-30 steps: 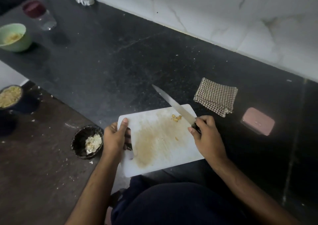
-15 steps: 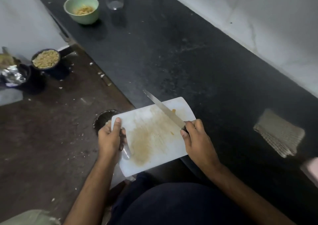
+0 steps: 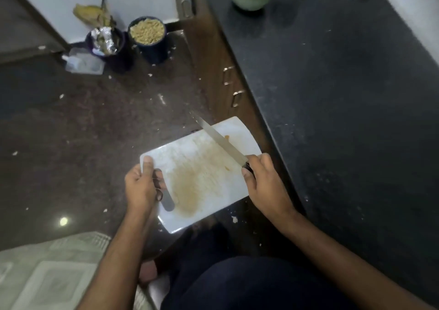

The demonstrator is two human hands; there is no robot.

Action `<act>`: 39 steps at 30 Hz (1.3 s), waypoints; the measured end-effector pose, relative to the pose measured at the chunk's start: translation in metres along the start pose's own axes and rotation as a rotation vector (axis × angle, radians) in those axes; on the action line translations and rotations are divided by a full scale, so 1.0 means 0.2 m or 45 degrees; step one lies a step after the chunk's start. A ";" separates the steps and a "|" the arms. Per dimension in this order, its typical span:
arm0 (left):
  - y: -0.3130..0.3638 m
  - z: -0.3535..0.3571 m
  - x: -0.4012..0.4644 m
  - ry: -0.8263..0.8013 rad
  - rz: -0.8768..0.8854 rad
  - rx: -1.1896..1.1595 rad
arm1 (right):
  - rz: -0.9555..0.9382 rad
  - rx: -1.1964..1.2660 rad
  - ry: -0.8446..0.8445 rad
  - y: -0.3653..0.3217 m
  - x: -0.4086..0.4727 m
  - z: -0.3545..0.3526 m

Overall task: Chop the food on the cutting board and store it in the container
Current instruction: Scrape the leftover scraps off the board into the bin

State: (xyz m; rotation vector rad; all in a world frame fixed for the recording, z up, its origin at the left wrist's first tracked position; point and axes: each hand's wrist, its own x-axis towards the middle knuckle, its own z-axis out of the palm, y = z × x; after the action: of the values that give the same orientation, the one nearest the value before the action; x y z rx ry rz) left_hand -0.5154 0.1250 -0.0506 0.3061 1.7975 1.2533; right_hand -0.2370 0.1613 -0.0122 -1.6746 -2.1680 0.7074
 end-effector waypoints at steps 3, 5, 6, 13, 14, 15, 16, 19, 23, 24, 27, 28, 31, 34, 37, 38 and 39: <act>-0.04 -0.10 0.03 0.159 -0.024 -0.056 | -0.056 0.052 -0.084 -0.06 0.09 0.12; -0.07 -0.17 0.04 0.248 -0.022 -0.088 | -0.080 0.080 -0.130 -0.09 0.14 0.20; -0.09 -0.20 0.05 0.289 -0.023 -0.101 | -0.093 0.084 -0.150 -0.10 0.16 0.25; -0.28 -0.25 0.12 0.478 -0.069 -0.128 | -0.135 0.100 -0.251 -0.06 0.26 0.55; -0.31 -0.24 0.14 0.498 -0.078 -0.131 | -0.138 0.086 -0.271 -0.05 0.28 0.60; -0.34 -0.23 0.16 0.511 -0.086 -0.128 | -0.137 0.070 -0.288 -0.03 0.29 0.64; -0.36 -0.22 0.18 0.527 -0.101 -0.120 | -0.136 0.058 -0.304 -0.01 0.29 0.68; -0.42 -0.17 0.22 0.594 -0.139 -0.090 | -0.123 0.054 -0.329 0.05 0.32 0.79; -0.48 -0.11 0.28 0.675 -0.175 -0.065 | -0.099 0.074 -0.365 0.15 0.36 0.93; -0.50 -0.09 0.29 0.686 -0.191 -0.061 | -0.100 0.075 -0.385 0.18 0.37 0.97; -0.54 -0.07 0.33 0.720 -0.213 -0.046 | -0.117 0.086 -0.394 0.23 0.38 1.03; -0.56 -0.06 0.34 0.734 -0.218 -0.034 | -0.111 0.082 -0.394 0.25 0.37 1.05; -0.63 -0.03 0.39 0.780 -0.251 0.007 | -0.080 0.026 -0.378 0.29 0.35 1.11; -0.67 0.02 0.44 0.781 -0.272 0.063 | -0.064 -0.010 -0.384 0.33 0.33 1.13; -0.72 0.08 0.47 0.770 -0.300 0.094 | -0.076 -0.063 -0.391 0.37 0.33 1.14; -0.73 0.10 0.48 0.774 -0.316 0.106 | -0.083 -0.068 -0.399 0.39 0.33 1.15; -0.74 0.12 0.50 0.782 -0.329 0.109 | -0.087 -0.069 -0.412 0.40 0.34 1.17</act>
State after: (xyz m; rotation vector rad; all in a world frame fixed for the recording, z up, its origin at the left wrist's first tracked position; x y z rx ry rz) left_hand -0.5136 0.1356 -0.2302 -0.2948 2.3192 1.1581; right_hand -0.3127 0.1968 -0.2534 -1.5938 -2.4690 0.9654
